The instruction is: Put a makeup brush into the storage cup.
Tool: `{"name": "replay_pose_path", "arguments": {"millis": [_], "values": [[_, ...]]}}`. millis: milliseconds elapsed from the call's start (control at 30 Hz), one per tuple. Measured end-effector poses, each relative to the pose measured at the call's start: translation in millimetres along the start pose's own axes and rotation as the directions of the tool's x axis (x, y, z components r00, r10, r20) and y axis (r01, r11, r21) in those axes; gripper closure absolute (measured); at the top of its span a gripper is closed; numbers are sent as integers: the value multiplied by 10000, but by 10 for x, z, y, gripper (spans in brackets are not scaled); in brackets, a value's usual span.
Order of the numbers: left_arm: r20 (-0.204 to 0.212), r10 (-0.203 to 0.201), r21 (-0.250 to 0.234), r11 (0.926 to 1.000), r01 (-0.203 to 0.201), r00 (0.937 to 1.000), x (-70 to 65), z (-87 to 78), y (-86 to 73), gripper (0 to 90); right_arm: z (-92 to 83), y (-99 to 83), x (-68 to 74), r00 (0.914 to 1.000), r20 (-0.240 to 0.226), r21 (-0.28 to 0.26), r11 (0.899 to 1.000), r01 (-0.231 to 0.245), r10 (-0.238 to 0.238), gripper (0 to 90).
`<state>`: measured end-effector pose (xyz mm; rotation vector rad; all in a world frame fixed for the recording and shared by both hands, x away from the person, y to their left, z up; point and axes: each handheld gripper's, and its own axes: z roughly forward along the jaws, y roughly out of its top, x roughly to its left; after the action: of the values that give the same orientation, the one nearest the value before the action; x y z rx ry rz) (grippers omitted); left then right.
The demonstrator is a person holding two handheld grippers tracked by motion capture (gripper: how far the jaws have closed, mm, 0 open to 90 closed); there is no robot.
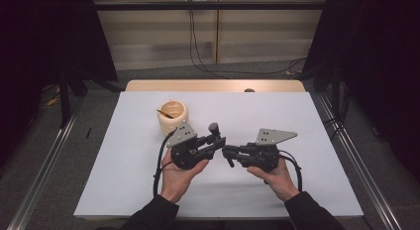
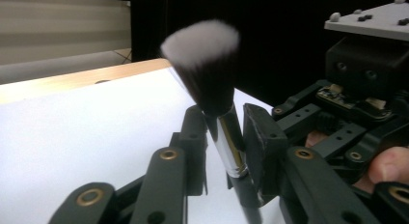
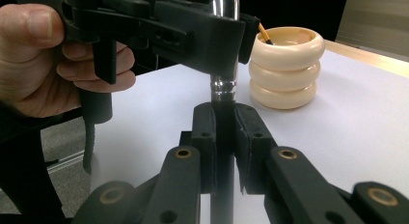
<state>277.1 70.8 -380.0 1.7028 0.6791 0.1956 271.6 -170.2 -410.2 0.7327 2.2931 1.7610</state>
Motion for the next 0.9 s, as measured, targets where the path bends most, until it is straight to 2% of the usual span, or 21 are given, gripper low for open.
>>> {"name": "replay_pose_path", "arguments": {"millis": [100,300,333,400,500,533,600,633,700,733,833,900], "values": [[86,-178,-55,9998,179,9998,9,-6,-8,733,7,-2,2,10000,23,32,10000,13,-14,797],[403,-287,32,9996,286,9988,8,-7,0,760,23,-9,11,10000,-78,34,10000,-6,6,797],[323,-163,118,9998,159,9993,0,-8,7,765,21,-9,11,10000,-57,45,10000,8,-8,796],[407,-210,1,9998,211,9989,-11,4,11,768,18,-10,11,10000,-69,14,10000,12,-12,796],[241,-78,0,10000,78,9997,-26,10,14,769,10,-6,6,10000,26,-18,10000,-9,9,794],[365,-89,-63,9999,91,9993,-24,15,14,770,11,-8,5,10000,-12,-24,10000,-7,7,793],[310,25,35,10000,-26,9995,-31,2,22,774,9,-9,3,10000,-9,-61,10000,-13,13,790],[405,-57,-70,10000,60,9992,-32,4,21,775,9,-9,3,10000,-41,-95,10000,-26,25,789],[234,-94,-73,9999,96,9997,-41,-4,24,775,5,-6,5,10000,-6,-142,9999,-25,25,786],[465,-66,-57,10000,69,9989,-26,-5,26,776,7,-6,5,10000,-75,-160,9999,-21,20,785],[245,5,-7,10000,-5,9997,-33,-13,38,777,1,-8,7,10000,40,-174,9998,-50,51,776],[326,35,0,10000,-35,9995,-33,-22,41,777,-2,-6,9,9999,7,-233,9997,-111,111,747]]}}
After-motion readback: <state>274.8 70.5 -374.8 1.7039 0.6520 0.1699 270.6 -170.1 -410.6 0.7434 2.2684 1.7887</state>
